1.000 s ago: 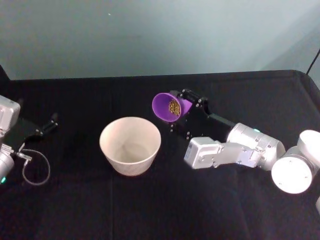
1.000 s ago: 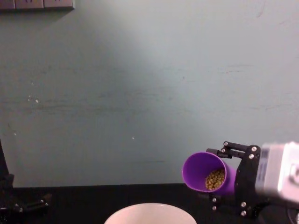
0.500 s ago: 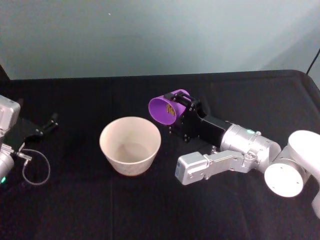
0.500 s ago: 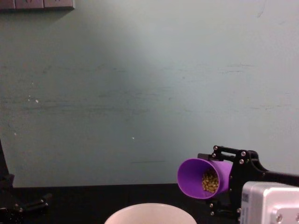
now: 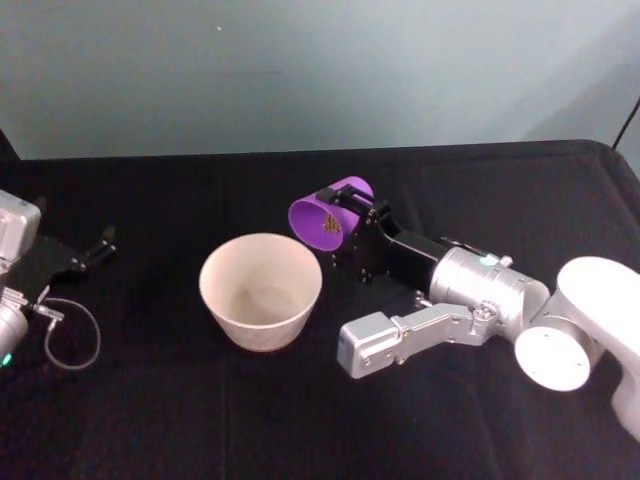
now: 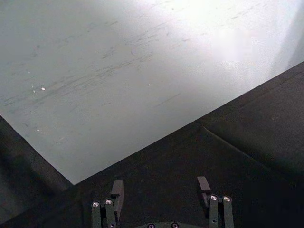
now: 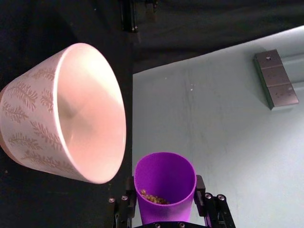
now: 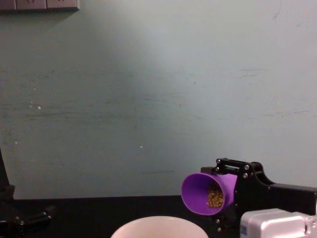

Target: Pick up the cup and pour the mung beans from the cup into the bowl.

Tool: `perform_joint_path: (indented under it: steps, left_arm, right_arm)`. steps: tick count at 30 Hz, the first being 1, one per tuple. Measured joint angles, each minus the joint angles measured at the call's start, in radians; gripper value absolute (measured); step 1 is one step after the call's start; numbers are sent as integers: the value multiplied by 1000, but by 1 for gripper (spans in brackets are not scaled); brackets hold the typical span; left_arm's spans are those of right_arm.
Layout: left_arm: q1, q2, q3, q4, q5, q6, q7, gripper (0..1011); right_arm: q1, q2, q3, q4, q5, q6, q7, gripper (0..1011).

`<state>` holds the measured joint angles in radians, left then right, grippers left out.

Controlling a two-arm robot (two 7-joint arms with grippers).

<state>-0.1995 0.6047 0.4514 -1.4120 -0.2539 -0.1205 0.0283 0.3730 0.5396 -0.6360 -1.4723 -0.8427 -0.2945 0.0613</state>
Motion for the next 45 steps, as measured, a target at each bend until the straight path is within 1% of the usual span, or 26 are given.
perform_joint_path:
  steps: [11, 15, 18, 24, 28, 31, 37, 45]
  left_arm:
    - [0, 0, 0, 0, 0, 0, 0, 1000]
    - [0, 0, 0, 0, 0, 0, 0, 1000]
    - [0, 0, 0, 0, 0, 0, 0, 1000]
    - [0, 0, 0, 0, 0, 0, 0, 1000]
    - [0, 0, 0, 0, 0, 0, 0, 1000]
    - [0, 0, 0, 0, 0, 0, 0, 1000]
    - [0, 0, 0, 0, 0, 0, 0, 1000]
    - [0, 0, 0, 0, 0, 0, 0, 1000]
  right_arm:
    - [32, -6, -34, 23, -29, 5, -3, 718]
    - [46, -6, -48, 29, -52, 10, -11, 718]
    - [56, -4, -62, 32, -79, 18, -30, 718]
    - [67, 0, -78, 33, -116, 30, -64, 718]
    - [71, 2, -85, 33, -130, 36, -75, 718]
    - [82, 2, -97, 36, -145, 40, -77, 718]
    - [101, -1, -116, 46, -161, 41, -77, 718]
    - [114, 4, -138, 52, -189, 48, -87, 718]
